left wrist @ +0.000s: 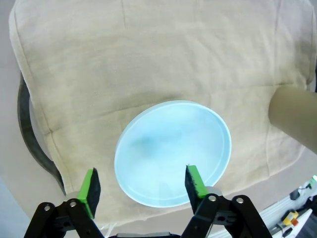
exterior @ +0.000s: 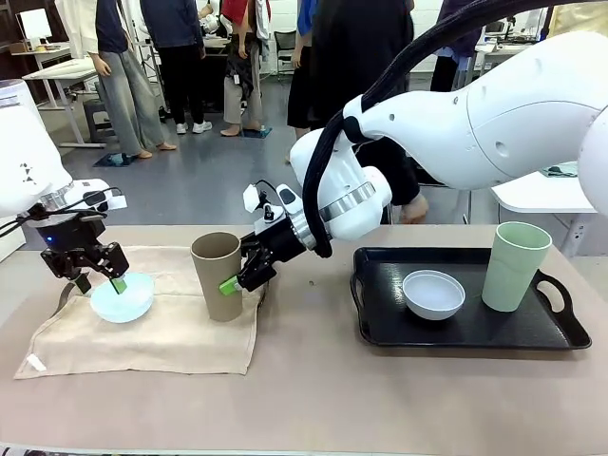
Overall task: Set up a tray with a mat and arrange the tableware.
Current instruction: Place the Picnic Bowl and Reusable plastic cup back onto the Handle tray in front of the human's position.
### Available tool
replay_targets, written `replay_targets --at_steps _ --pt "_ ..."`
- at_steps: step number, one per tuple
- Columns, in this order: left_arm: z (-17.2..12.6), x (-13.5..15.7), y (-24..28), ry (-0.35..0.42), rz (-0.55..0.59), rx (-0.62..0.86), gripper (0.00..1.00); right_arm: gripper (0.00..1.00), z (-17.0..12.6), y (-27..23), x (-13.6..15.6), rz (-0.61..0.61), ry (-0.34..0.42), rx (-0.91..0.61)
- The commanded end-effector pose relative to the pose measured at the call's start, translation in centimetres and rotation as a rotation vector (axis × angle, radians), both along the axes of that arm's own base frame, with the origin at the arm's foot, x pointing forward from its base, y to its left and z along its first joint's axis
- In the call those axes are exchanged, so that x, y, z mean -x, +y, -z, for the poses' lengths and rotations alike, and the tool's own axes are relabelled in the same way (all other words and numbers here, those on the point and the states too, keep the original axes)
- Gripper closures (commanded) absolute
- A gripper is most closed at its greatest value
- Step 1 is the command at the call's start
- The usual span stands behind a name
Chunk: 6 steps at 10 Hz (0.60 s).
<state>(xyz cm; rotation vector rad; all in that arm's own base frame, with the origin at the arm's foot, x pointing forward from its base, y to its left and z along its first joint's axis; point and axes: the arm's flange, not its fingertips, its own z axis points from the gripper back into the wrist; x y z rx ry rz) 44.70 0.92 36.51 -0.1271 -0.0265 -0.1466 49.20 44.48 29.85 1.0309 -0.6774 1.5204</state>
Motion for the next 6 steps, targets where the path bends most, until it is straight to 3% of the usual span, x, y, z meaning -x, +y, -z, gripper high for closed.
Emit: replay_targets --at_steps 1,4,6 --pt "-1.0 0.6 0.6 -0.001 0.031 0.017 0.00 0.00 -0.8 -1.6 0.6 -0.003 0.034 0.042" --pt "-3.9 2.0 1.6 0.011 0.044 0.026 0.00 0.00 -2.2 -3.7 2.2 -0.040 0.071 0.143" --pt "-7.4 3.6 2.4 -0.015 0.043 0.025 0.00 0.00 -5.1 -5.3 4.3 -0.048 0.064 0.241"
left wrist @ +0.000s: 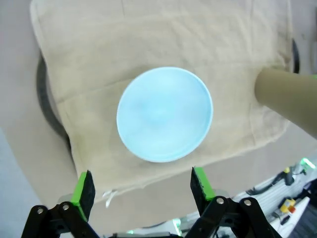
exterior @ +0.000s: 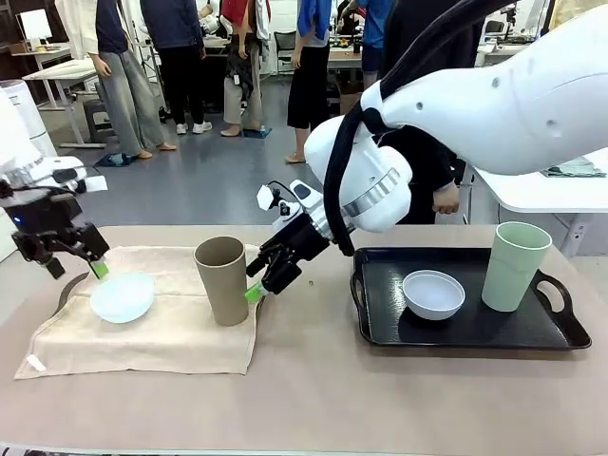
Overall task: Set up a tray with a mat and arrange the tableware.
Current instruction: Place the Picnic Bowl and Reusable plastic cup back onto the Handle tray in front of the human's position.
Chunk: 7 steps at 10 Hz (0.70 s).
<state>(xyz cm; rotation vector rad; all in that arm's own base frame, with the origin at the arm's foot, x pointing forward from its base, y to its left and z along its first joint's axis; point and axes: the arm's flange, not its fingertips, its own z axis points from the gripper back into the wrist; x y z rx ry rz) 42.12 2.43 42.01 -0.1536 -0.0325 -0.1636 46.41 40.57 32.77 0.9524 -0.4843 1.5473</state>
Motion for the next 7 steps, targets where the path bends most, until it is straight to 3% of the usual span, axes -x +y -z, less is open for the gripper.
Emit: replay_targets --at_steps 1,2,4,7 --pt "-4.8 2.1 1.1 -0.030 0.025 -0.022 0.00 0.00 -4.8 -2.1 3.1 -0.014 -0.013 0.135" --pt "-8.8 3.7 0.8 -0.044 0.037 -0.017 0.00 0.00 -9.0 -2.4 5.2 0.010 -0.054 0.196" --pt "-13.8 5.7 -2.2 -0.134 0.150 -0.006 0.00 0.00 -16.3 -4.2 7.6 0.220 -0.084 0.271" --pt "-17.0 8.0 -7.5 -0.162 0.257 -0.063 0.00 0.00 -22.1 -6.8 11.6 0.652 0.136 0.381"
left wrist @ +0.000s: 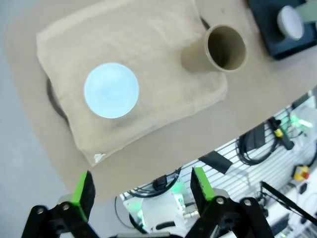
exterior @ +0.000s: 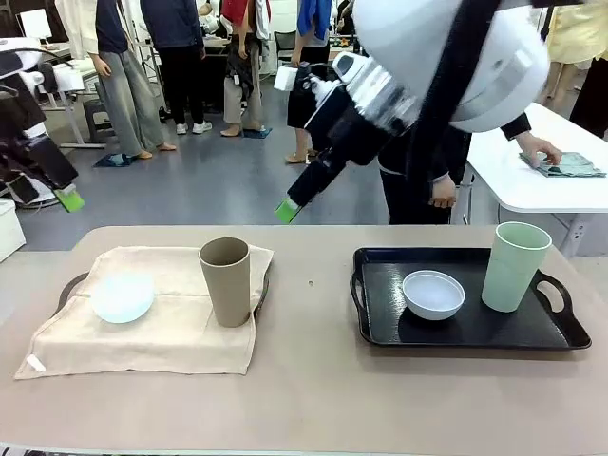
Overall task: Set up a tray with a mat and arrange the tableware.
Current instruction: Place the Picnic Bowl and Reusable plastic cup back onto the Handle tray in front of the human's position, then pick up the Picnic Bowl and Reusable plastic cup from the Handle tray in front of the human's position and hold them in the air.
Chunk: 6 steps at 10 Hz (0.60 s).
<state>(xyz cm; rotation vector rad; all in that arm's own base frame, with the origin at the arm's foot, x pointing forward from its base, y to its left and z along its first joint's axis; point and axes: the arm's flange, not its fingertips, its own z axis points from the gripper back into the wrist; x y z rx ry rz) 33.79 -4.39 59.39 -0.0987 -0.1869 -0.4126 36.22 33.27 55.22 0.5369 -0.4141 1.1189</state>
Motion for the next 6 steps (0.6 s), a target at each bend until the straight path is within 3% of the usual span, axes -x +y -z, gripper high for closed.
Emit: replay_targets --at_steps 1,6 --pt "0.58 -0.62 2.10 0.012 -0.046 0.018 0.00 0.00 1.53 1.37 -1.26 -0.149 -0.045 -0.030" --pt "0.58 -0.62 2.10 0.012 -0.046 0.018 0.00 0.00 1.53 1.37 -1.26 -0.149 -0.045 -0.030"
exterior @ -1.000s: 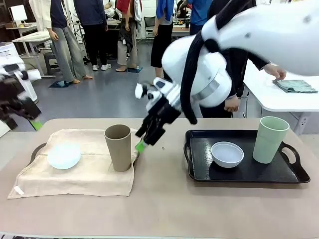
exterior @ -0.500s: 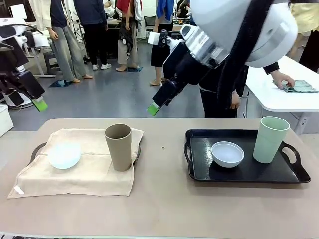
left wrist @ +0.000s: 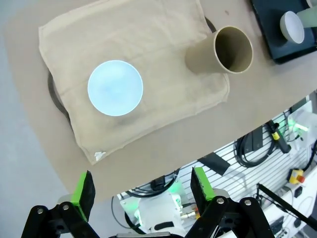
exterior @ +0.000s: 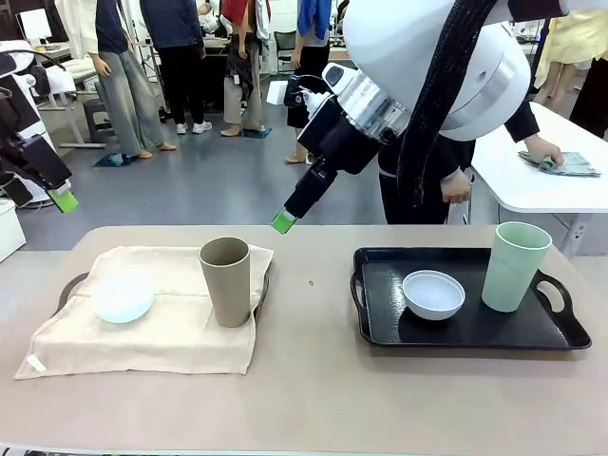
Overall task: Set up a tray with a mat and arrange the tableware.
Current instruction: Pick up the Picnic Bowl and Reusable plastic cup from the Handle tray in front of the human's position and hold them in the air.
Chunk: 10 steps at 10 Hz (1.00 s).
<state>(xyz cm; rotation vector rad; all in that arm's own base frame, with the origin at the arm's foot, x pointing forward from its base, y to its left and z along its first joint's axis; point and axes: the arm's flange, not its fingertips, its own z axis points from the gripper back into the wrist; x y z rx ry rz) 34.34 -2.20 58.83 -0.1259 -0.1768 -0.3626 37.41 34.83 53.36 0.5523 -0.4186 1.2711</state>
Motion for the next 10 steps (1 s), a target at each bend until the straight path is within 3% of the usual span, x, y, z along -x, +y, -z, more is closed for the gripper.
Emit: replay_targets --at_steps 1,6,7,8,9,10 --pt "0.0 -0.1 -0.1 -0.006 0.001 -0.011 0.00 0.00 -0.3 -0.2 -0.1 -0.005 0.000 -0.028" --pt "0.0 -0.1 -0.1 -0.006 0.001 -0.011 0.00 0.00 -0.4 0.0 -0.1 0.001 -0.006 -0.005" --pt "0.0 0.0 -0.1 0.000 0.002 -0.001 0.00 0.00 -1.5 -3.6 -1.6 0.295 0.018 0.152" --pt "0.4 -1.2 -0.5 0.018 -0.017 0.055 0.00 0.00 -3.1 -9.5 -2.7 0.592 0.191 0.057" --pt "1.8 -2.0 -0.5 0.033 0.001 0.123 0.00 0.00 -4.4 -16.3 -2.9 0.820 0.316 -0.005" --pt "2.9 -3.0 -0.4 0.044 0.016 0.190 0.00 0.00 -5.2 -22.2 -2.4 1.018 0.384 0.010"
